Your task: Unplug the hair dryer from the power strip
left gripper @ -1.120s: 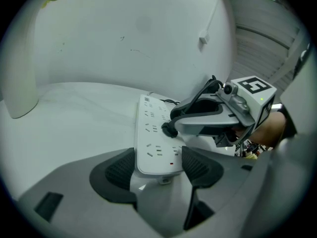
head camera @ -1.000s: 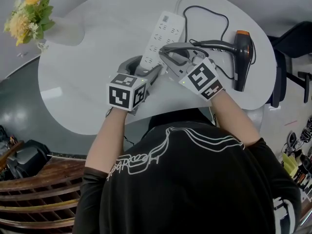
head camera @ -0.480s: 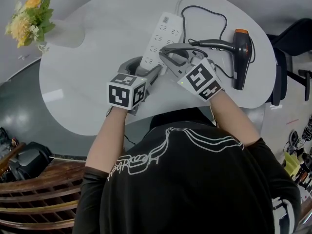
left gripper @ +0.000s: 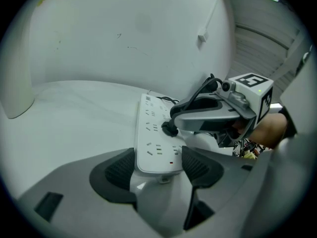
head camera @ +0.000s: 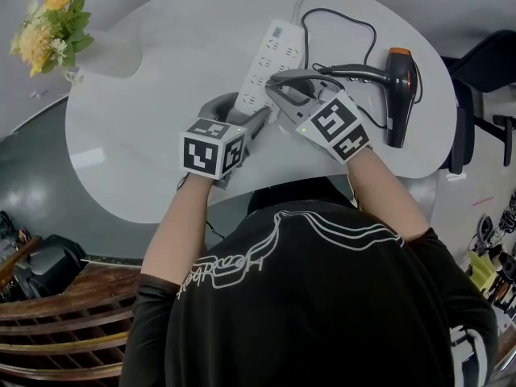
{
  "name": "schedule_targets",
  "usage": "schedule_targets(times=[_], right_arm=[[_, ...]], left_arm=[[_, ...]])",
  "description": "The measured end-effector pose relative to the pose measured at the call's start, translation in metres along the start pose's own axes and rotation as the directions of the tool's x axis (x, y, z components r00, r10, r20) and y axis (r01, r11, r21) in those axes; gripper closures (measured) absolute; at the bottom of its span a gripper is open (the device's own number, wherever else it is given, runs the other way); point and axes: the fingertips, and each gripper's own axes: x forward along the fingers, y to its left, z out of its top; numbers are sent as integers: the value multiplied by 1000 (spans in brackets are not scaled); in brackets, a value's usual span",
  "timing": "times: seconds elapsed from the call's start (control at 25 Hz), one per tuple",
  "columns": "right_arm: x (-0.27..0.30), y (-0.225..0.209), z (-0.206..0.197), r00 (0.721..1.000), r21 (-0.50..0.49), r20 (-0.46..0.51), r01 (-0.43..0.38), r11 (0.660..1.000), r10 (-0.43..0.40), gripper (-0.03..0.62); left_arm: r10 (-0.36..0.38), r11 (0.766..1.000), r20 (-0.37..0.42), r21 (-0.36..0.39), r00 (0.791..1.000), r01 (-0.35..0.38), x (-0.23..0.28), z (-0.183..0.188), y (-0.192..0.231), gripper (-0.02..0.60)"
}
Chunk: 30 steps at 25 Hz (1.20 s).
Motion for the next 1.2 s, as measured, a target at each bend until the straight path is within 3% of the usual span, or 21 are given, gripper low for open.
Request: schedule_targets(times=[0.12,0.28,0.36,0.44,0.56,0.64,0.84,1.0,1.08,1.2], right_arm=[[-1,-3,0,1000,40,13,11,999,-11,549],[1,4,3,996,-151,-34,72,986,-78,551],[0,8,4,996,-198,-43,72,978,-82,551],[-1,6,2,998,-147,-32,49,988,-54,551],[-3,-2,0,1000,26,10,2,1000,-2,553],[-4,-4,0,1000,61,18,5,998,-6,553],[-1,4,5,997,-131,-39,66,989,-71,553],[0,6,3,993,-193,-62,87,977,-101,554],[-1,3,2,997,-125,-47,59,990,-65,554],[-5,-6,3,1000,77,8,-1,997,0,554]], left_arm=[[-3,1000,-1,-5,1000,3,1,0,0,281],[-5,1000,-1,-9,1000,5,1,0,-1,279],[-8,1000,-1,-8,1000,8,1,0,-2,279],[-6,1000,-2,-4,1000,6,1,-1,-2,279],[-5,1000,-4,-7,1000,5,2,-1,-2,279],[-5,1000,-3,-8,1000,5,2,0,-2,279],[-1,1000,1,-3,1000,1,1,0,-2,279],[-7,1000,-5,-7,1000,7,2,0,-3,279],[-5,1000,-3,-7,1000,5,2,0,-3,279],[-5,1000,-3,-12,1000,5,2,0,-3,279]])
